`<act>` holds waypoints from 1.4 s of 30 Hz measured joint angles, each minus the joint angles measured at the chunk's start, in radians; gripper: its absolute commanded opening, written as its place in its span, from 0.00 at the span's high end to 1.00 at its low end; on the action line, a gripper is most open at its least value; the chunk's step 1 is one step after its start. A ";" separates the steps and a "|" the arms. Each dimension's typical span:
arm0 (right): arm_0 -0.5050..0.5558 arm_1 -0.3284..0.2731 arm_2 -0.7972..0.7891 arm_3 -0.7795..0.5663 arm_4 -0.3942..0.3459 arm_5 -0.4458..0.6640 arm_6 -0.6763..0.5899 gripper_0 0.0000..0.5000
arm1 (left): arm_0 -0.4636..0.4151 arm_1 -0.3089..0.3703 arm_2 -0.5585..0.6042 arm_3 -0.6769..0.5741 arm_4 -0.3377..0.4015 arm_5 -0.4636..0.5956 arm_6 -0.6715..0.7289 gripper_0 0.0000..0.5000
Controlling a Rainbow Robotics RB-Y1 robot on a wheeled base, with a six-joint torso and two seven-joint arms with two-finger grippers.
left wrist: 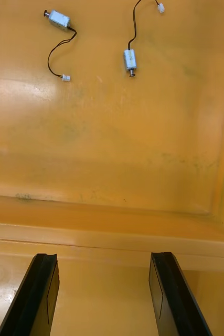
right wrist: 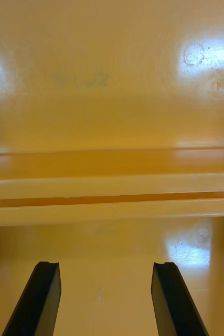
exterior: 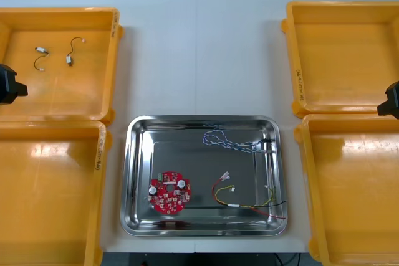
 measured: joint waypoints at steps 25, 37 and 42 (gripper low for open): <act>0.000 0.000 0.000 0.000 0.000 0.000 0.000 0.00 | 0.000 0.000 0.000 0.000 0.000 0.000 0.000 0.00; 0.000 0.000 0.000 0.000 0.000 0.000 0.000 0.00 | 0.000 0.000 0.000 0.000 0.000 0.000 0.000 0.00; 0.000 0.000 0.000 0.000 0.000 0.000 0.000 0.00 | 0.000 0.000 0.000 0.000 0.000 0.000 0.000 0.00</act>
